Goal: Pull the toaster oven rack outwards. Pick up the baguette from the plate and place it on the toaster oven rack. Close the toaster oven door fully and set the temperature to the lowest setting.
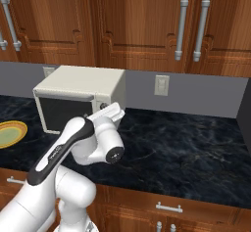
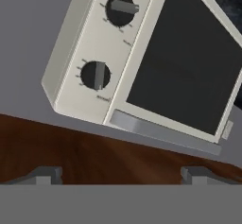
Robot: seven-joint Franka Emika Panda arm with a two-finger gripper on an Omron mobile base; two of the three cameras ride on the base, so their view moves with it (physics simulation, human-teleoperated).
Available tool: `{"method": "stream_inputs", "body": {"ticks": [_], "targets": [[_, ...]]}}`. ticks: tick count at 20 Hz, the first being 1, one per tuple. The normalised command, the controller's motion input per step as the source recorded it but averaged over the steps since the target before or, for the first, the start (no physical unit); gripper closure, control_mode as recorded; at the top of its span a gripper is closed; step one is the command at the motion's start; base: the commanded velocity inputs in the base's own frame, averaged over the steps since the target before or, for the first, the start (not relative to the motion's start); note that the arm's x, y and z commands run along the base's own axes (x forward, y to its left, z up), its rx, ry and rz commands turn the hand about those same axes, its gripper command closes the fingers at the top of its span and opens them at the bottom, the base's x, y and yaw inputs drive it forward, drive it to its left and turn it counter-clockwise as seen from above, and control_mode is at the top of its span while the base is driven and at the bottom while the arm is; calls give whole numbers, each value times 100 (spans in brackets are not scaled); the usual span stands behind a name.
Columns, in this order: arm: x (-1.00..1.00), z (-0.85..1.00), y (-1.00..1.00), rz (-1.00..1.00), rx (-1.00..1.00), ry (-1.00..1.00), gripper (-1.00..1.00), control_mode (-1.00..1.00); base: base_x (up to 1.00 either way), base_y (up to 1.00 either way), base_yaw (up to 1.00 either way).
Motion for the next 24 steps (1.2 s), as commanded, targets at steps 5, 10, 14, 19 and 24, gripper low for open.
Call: {"method": "stream_inputs", "body": {"ticks": [5, 10, 14, 19, 24], "targets": [[15, -4, 11, 0, 4, 0, -100, -100, 0, 0, 0], [3, -12, 3, -2, 1, 0, -100, -100, 0, 0, 0], [0, -15, 1, -4, 0, 0, -100, -100, 0, 0, 0], [3, -22, 5, -4, 0, 0, -100, -100, 0, 0, 0], [11, -30, 8, -3, 0, 0, -100, -100, 0, 0, 0]]}}
